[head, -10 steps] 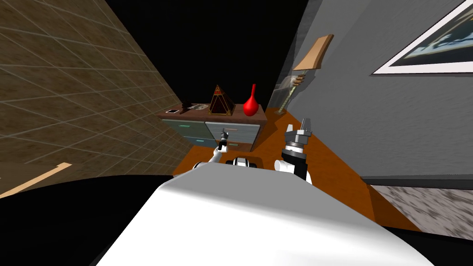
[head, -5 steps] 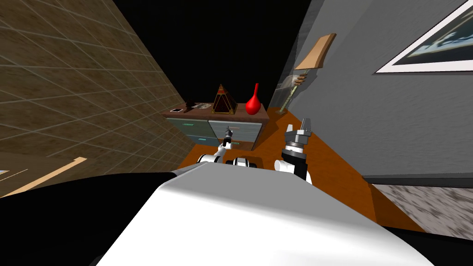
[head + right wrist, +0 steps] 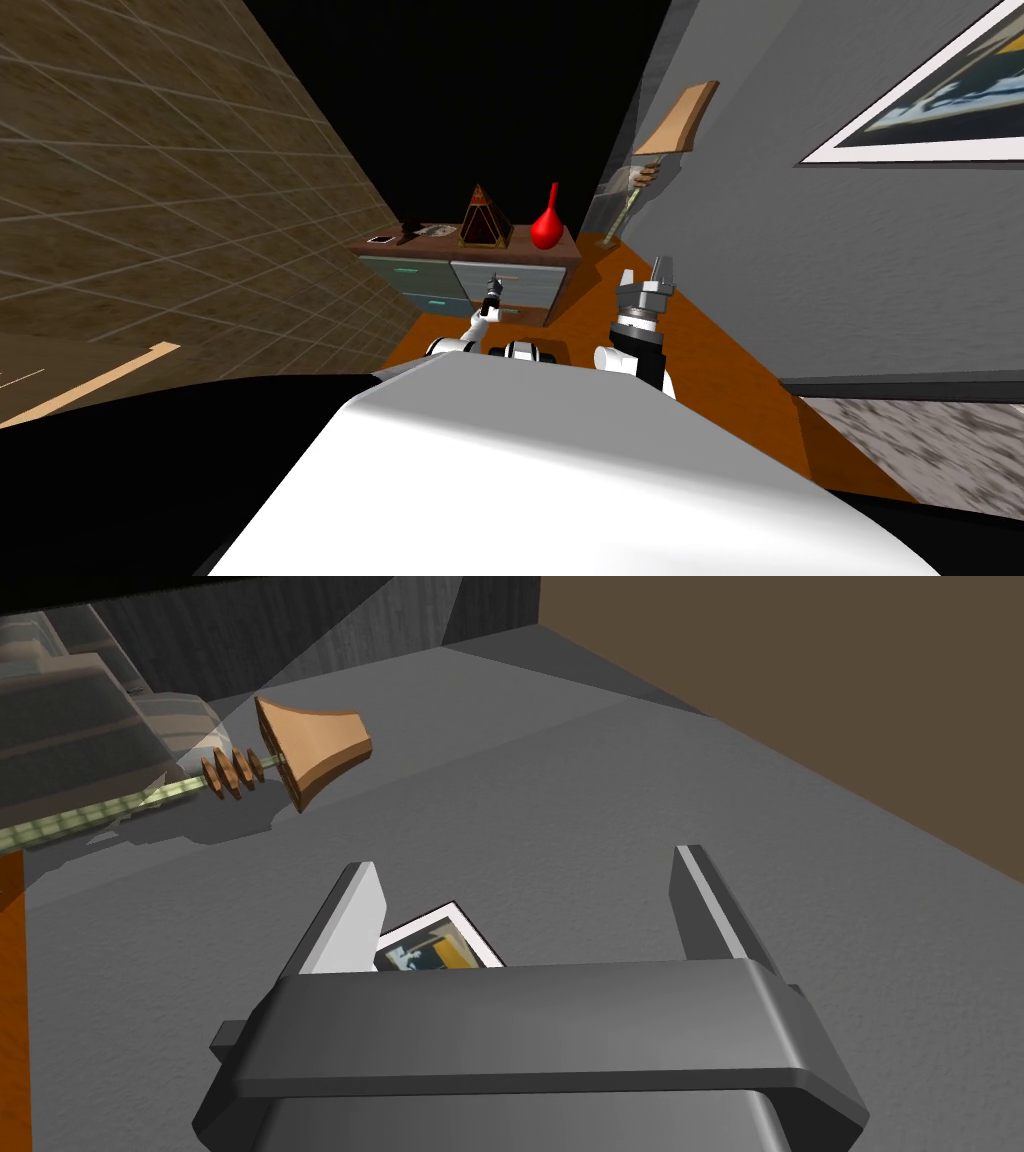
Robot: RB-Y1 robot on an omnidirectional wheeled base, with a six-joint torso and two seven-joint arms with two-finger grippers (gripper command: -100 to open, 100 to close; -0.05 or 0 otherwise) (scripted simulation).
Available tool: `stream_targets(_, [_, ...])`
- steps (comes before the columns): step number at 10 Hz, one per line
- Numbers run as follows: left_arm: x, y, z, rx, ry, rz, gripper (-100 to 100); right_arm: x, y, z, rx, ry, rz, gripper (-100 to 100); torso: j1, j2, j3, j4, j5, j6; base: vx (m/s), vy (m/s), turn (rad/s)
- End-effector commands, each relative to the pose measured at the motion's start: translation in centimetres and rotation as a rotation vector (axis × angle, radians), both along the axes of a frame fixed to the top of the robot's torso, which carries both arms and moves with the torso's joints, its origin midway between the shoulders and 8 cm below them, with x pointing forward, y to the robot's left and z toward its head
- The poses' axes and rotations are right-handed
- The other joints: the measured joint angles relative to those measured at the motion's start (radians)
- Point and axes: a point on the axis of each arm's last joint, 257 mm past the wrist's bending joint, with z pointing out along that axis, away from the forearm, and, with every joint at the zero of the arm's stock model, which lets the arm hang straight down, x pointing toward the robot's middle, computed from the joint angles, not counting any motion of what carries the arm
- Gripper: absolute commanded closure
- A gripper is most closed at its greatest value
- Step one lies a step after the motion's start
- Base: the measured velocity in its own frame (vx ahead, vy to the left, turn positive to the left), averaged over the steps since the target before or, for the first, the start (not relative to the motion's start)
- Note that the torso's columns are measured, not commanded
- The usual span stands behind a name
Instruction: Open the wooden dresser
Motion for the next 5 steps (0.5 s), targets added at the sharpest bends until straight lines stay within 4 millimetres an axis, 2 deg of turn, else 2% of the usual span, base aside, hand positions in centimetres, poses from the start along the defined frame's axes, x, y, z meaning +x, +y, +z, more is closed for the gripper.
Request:
stream_targets(1, [-2.0, 4.7, -0.8, -0.004, -0.018, 0.041, 100, 0.0, 0.0, 0.0, 0.0, 0.0, 0.0, 0, 0.002, 0.0, 0.001, 0.004, -0.002, -0.003, 0.099, -0.133, -0.019])
stream_targets(2, [-2.6, 4.7, -3.0, -0.003, 0.031, 0.04, 100, 0.0, 0.0, 0.0, 0.0, 0.0, 0.0, 0, 0.006, -0.008, -0.003, 0.003, -0.001, -0.003, 0.102, -0.11, 0.016])
stream_targets(3, [-3.4, 5.1, -3.8, -0.003, 0.043, 0.048, 100, 0.0, 0.0, 0.0, 0.0, 0.0, 0.0, 0, 0.009, -0.011, -0.006, 0.0, 0.001, 0.0, 0.055, -0.049, 0.014])
stream_targets(5, [-4.4, 5.9, -4.0, -0.002, 0.037, 0.062, 100, 0.0, 0.0, 0.0, 0.0, 0.0, 0.0, 0, 0.014, -0.011, -0.006, -0.006, 0.005, -0.001, 0.009, 0.012, -0.025])
